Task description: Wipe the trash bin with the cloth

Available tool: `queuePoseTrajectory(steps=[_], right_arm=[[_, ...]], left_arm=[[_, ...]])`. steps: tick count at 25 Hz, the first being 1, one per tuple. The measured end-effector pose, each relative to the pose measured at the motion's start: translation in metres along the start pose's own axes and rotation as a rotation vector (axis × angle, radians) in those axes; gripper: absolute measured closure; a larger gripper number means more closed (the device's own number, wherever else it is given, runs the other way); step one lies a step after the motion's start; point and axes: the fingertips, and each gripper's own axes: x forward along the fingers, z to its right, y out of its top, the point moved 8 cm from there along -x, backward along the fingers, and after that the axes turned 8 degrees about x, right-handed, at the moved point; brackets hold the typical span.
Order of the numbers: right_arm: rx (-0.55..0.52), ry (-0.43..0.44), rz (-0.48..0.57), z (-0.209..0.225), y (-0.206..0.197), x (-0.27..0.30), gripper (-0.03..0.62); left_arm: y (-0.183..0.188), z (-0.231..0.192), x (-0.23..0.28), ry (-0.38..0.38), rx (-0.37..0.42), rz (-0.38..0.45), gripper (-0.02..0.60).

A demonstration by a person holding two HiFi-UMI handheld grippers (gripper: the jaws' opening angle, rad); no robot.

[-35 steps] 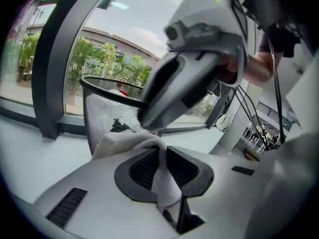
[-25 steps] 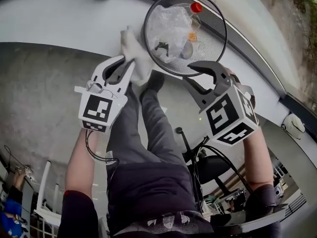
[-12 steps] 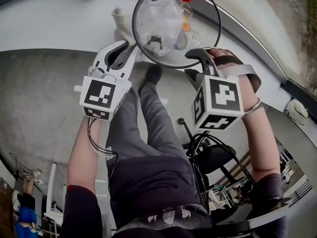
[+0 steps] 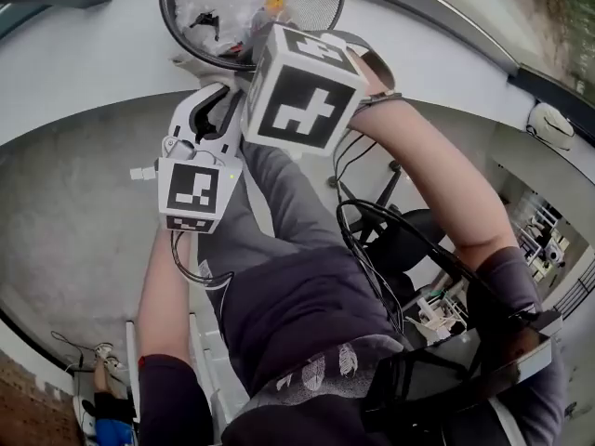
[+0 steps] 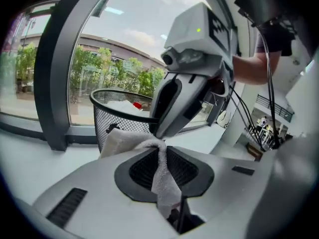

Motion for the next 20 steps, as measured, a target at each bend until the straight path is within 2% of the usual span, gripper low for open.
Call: queuePoseTrajectory(steps=[3,5,10,14,16,19,20], right_arm=[[0.015,0.037,0.037,-0.002,0.0,-0.006,0.537],[0.065,0.072,0.095,-0.005,-0.002,-0.017,0.536],[0.212,0.067,0.209,0.004,-0.015,-0.065,0.528],[0.37,0.04,0.379,0.021,-0.027,-0.114,0.528],[0.467,0.081,0.48,0.019,-0.03,-0.132,0.528],[0.591,0.205,0.66,0.01,-0.027,-0.153,0.53],[0.621,0.245,0.715,0.007,-0.026,-0.159,0.531]], left_arm=[[-0.003,-0.012,-0.009,0.024,-0.067,-0.01,0.529],[-0.006,-0.026,-0.02,0.051,-0.07,-0.042,0.529],[0.004,-0.065,-0.061,0.126,-0.031,-0.096,0.531],[0.024,-0.11,-0.084,0.217,0.043,-0.139,0.531],[0.034,-0.124,-0.083,0.248,0.093,-0.167,0.529],[0.046,-0.146,-0.069,0.28,0.146,-0.21,0.527],[0.049,-0.154,-0.063,0.288,0.155,-0.231,0.504]])
